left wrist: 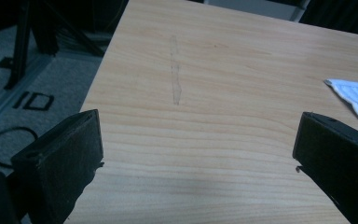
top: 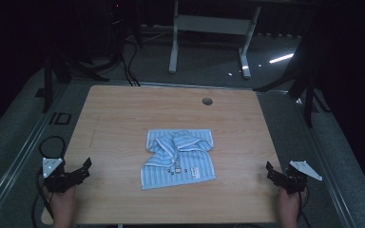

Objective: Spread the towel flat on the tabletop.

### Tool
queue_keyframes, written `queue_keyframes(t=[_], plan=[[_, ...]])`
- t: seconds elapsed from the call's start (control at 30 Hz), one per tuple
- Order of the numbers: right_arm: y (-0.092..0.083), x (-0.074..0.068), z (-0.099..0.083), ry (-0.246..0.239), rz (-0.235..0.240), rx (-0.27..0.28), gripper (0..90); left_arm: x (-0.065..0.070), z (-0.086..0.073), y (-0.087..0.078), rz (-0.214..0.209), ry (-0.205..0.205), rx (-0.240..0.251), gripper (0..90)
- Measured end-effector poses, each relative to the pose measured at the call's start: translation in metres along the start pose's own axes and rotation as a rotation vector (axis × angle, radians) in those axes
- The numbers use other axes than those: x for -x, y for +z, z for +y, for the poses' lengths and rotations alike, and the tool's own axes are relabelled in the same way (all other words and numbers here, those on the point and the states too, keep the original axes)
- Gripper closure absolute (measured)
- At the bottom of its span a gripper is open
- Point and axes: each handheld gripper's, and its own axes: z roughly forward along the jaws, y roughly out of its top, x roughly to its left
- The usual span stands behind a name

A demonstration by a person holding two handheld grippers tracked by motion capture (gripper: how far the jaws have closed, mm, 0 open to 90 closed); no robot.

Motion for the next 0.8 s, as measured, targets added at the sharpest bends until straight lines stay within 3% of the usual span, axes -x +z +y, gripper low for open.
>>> queue_keyframes(t=[0.07, 0.1, 0.17, 0.2, 0.33, 0.4, 0.43, 0.5, 0.53, 0.57, 0.6, 0.73, 0.77, 0.8], plan=[[0.001, 0.001, 0.000, 0.005, 0.022, -0.009, 10.2, 0.000, -0.001, 0.002, -0.013, 0.013, -0.030, 1.4], [0.001, 0.002, 0.000, 0.007, 0.036, -0.014, 15.6, 0.000, -0.001, 0.003, -0.027, 0.014, -0.040, 1.4], [0.001, 0.002, 0.000, 0.011, 0.046, -0.016, 15.6, 0.000, -0.001, 0.003, -0.027, 0.014, -0.040, 1.4], [0.000, 0.000, 0.000, -0.004, 0.066, -0.017, 15.0, 0.000, 0.002, 0.004, -0.064, 0.035, -0.089, 1.4], [0.002, -0.001, 0.002, -0.060, 0.136, -0.100, 14.2, -0.001, 0.010, 0.003, -0.117, 0.123, -0.196, 1.4], [0.002, 0.002, 0.005, -0.057, 0.232, -0.157, 13.1, -0.003, 0.014, 0.004, -0.148, 0.160, -0.279, 1.3], [0.002, 0.002, 0.006, -0.069, 0.255, -0.179, 13.1, -0.003, 0.016, 0.004, -0.165, 0.193, -0.319, 1.3], [0.000, 0.001, 0.009, -0.121, 0.253, -0.194, 12.9, -0.002, 0.017, 0.004, -0.173, 0.248, -0.382, 1.3], [0.000, 0.001, 0.009, -0.121, 0.253, -0.194, 12.9, -0.002, 0.017, 0.004, -0.173, 0.248, -0.382, 1.3], [-0.001, 0.000, 0.010, -0.150, 0.250, -0.204, 12.9, -0.002, 0.017, 0.004, -0.173, 0.248, -0.382, 1.3], [-0.004, -0.001, 0.013, -0.208, 0.273, -0.240, 12.6, 0.002, 0.022, 0.004, -0.195, 0.333, -0.495, 1.3], [-0.004, -0.004, 0.017, -0.267, 0.344, -0.359, 12.6, 0.008, 0.028, 0.005, -0.208, 0.401, -0.595, 1.3], [-0.004, -0.004, 0.017, -0.267, 0.344, -0.359, 12.6, 0.008, 0.028, 0.005, -0.208, 0.401, -0.595, 1.3], [-0.004, -0.008, 0.020, -0.322, 0.366, -0.400, 12.8, 0.012, 0.030, 0.006, -0.211, 0.420, -0.634, 1.3]])
